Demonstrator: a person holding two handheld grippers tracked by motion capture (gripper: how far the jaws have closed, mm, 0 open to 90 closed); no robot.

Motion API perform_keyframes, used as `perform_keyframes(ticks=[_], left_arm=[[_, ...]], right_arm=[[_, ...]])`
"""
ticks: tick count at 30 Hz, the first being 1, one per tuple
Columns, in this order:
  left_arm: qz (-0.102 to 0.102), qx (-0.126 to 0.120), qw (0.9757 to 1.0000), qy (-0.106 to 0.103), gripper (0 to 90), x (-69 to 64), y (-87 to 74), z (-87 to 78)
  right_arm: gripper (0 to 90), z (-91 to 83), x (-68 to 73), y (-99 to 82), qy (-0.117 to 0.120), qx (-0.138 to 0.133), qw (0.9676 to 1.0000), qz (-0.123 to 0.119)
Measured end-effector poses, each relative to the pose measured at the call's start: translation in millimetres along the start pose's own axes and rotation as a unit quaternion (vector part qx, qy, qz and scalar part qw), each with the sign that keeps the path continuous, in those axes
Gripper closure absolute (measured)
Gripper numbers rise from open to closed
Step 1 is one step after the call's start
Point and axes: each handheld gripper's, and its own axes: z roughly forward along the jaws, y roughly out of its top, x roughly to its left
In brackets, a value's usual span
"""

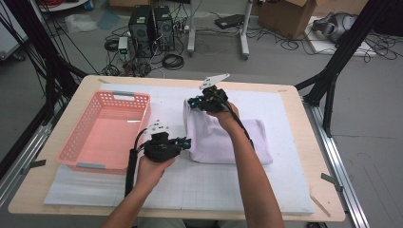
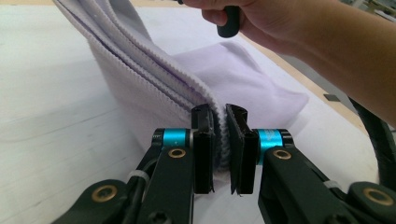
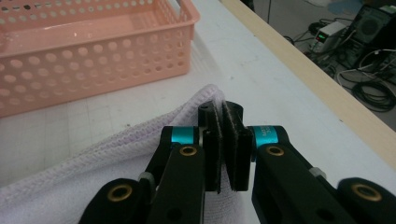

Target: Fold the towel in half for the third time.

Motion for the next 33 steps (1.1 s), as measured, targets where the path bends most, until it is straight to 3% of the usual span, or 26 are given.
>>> perform_keyframes(ticks=[4, 15, 24, 33], left_arm=[[0.011, 0.012, 0.9998, -0.012, 81.3, -11.8, 6.7, 18.6], [0.041, 0.046, 0.9976, -0.032, 81.3, -43.2, 13.9, 70.0], [0.054, 0.069, 0.9954, -0.040, 81.1, -66.4, 14.1, 112.6], [0.055, 0.085, 0.9940, -0.041, 80.7, -82.7, 10.2, 148.4]], right_arm=[[86.8, -20.7, -7.1, -9.5, -0.018, -0.009, 0.9998, 0.002], [86.7, -73.5, -26.4, -56.2, -0.058, -0.018, 0.9970, 0.047], [86.6, -100.9, -35.8, -83.7, -0.088, -0.014, 0.9936, 0.068], [86.5, -121.6, -46.0, -114.7, -0.126, -0.003, 0.9871, 0.098]])
